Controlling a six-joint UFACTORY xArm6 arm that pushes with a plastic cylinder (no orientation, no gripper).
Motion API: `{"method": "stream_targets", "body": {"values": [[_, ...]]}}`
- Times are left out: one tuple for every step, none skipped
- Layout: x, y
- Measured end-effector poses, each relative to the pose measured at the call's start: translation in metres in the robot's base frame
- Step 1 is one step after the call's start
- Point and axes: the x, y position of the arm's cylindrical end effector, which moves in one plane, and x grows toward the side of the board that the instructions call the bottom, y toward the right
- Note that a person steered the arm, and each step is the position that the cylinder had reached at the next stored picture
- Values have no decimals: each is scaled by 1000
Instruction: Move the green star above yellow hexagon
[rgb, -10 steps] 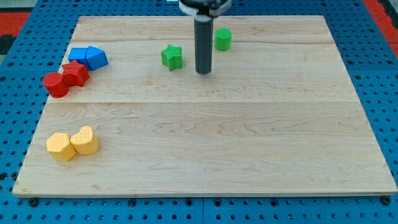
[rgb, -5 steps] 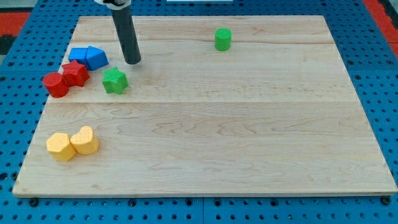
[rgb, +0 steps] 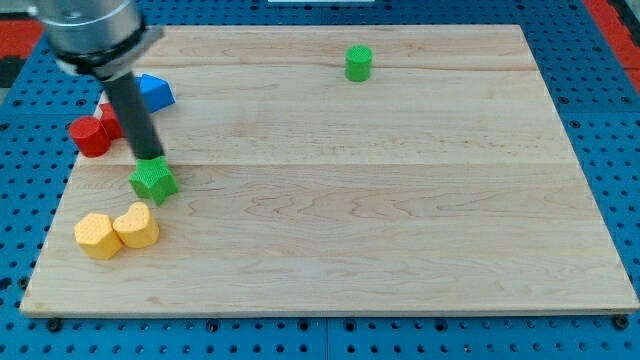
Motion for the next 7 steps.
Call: {"method": "stream_targets", "body": {"values": [[30,-15],[6,10],[-9,77],[15,93],[36,61],[31,43],[18,18]]}}
